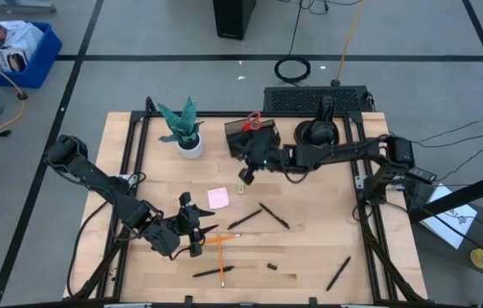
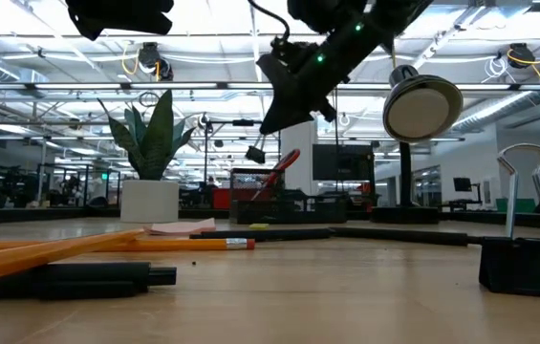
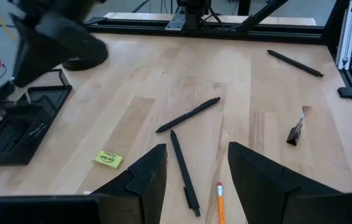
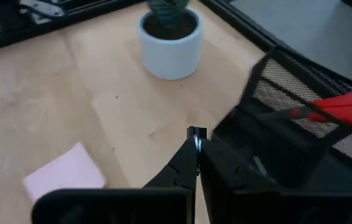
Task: Pick and place office supplies into organizer
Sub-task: Put the black binder clip into the black black mesh desk organizer
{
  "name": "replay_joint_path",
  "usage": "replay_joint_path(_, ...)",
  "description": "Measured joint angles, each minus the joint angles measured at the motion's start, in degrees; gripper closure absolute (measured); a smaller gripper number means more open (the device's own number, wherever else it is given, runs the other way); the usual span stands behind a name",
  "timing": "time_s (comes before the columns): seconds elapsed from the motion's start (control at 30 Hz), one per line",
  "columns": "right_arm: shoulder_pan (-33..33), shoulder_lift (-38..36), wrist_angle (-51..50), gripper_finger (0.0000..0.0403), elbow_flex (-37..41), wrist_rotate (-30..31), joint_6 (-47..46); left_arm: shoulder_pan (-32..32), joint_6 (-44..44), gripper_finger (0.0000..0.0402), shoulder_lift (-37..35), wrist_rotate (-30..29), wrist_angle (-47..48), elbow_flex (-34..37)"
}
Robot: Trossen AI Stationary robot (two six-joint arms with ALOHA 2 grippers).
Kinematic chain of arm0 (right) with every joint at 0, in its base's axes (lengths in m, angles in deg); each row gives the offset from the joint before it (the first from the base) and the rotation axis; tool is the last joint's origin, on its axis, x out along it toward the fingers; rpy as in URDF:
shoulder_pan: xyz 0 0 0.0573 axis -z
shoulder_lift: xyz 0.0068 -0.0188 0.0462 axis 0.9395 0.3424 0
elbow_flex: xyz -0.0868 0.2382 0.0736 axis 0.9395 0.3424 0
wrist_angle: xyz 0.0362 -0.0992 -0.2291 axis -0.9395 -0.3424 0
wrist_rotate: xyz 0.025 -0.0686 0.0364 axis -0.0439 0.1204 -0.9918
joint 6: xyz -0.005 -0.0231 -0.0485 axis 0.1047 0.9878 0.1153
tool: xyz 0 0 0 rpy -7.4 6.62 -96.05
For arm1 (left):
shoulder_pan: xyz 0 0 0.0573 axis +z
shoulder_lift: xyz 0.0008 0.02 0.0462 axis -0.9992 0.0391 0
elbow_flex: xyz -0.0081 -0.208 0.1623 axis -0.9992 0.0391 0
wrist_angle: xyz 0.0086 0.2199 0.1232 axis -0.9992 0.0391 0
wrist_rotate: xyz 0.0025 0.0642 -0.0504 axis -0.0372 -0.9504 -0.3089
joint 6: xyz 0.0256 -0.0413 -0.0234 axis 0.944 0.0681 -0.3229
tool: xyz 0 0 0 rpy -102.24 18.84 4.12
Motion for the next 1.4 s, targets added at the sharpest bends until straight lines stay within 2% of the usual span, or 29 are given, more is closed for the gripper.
replay_joint_path(0.3, 5.99, 2.29, 3.50, 0.0399, -0.02, -6.46, -0.26, 0.01, 0.09, 0.0224, 0.00, 0.00, 0.33, 0.00)
replay_joint_path(0.6, 9.60, 4.69, 5.68, 0.0399, -0.08, -6.39, -0.67, 0.00, 0.13, 0.0224, 0.02, 0.00, 0.02, 0.00)
replay_joint_path(0.83, 12.58, 4.70, 2.49, 0.0399, -0.07, -6.64, -1.61, 0.02, -0.20, 0.0224, 0.02, 0.02, 0.55, 0.00)
replay_joint_path(1.4, 14.15, 10.51, 6.38, 0.0399, 0.00, -6.83, -1.98, 0.01, -1.34, 0.0224, 0.02, 0.02, 1.87, 0.00)
